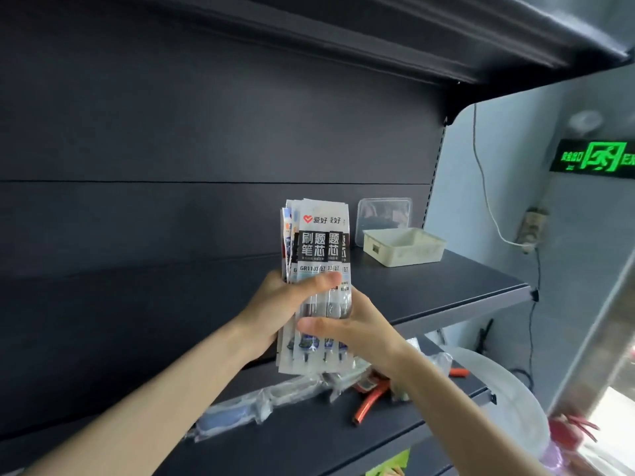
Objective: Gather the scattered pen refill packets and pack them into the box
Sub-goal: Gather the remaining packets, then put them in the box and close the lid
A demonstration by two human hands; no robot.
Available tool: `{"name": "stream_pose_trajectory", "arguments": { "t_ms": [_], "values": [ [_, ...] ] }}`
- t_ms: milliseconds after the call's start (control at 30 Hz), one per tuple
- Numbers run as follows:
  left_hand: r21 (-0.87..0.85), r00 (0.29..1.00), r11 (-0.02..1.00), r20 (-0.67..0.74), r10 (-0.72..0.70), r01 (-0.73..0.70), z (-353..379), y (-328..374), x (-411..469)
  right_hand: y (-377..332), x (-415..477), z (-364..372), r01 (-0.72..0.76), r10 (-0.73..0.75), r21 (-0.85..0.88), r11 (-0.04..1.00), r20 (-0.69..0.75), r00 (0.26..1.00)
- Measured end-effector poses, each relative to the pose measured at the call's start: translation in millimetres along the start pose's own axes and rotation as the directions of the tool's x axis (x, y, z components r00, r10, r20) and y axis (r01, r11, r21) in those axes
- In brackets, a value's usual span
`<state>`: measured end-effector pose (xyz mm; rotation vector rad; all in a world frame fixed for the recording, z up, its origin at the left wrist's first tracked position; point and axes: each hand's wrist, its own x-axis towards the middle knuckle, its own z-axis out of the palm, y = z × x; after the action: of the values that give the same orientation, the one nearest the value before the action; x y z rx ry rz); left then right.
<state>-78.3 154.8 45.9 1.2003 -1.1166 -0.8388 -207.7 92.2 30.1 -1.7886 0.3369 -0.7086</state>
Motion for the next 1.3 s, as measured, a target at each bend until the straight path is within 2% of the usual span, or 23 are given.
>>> {"name": "stream_pose_trajectory", "arguments": {
  "t_ms": [300, 500, 633, 900, 1100, 1300],
  "values": [
    [-0.046, 0.998, 0.998, 0.049, 0.038, -0.036, 81.1, -18.6, 118.8, 26.3, 36.9, -129.9, -0.029, 0.019, -0.103, 0.994, -0.099, 0.995],
    [-0.103, 0.993, 0.994, 0.108, 0.043, -0.032, 148.0, -27.3, 193.8, 45.4, 48.7, -223.8, -0.069, 0.056, -0.072, 0.995, -0.166, 0.985],
    [-0.132, 0.996, 0.991, 0.091, 0.021, -0.009, 185.1, -35.4, 237.1, 59.9, 60.1, -281.3, -0.075, 0.074, 0.001, 0.997, -0.166, 0.983],
    [-0.132, 0.986, 0.991, -0.168, -0.012, -0.011, 246.3, -55.4, 297.3, 92.7, 92.5, -376.3, -0.08, 0.085, 0.073, 0.994, -0.062, 0.994],
    [-0.088, 0.906, 0.996, -0.423, -0.013, -0.027, 258.3, -64.3, 322.8, 108.7, 124.6, -410.2, -0.09, 0.083, 0.131, 0.987, 0.058, 0.995],
    [-0.03, 0.825, 0.998, -0.564, 0.033, -0.06, 250.4, -65.1, 345.8, 118.2, 162.5, -415.9, -0.036, 0.021, 0.155, 0.987, 0.093, 0.995]
  ]
}}
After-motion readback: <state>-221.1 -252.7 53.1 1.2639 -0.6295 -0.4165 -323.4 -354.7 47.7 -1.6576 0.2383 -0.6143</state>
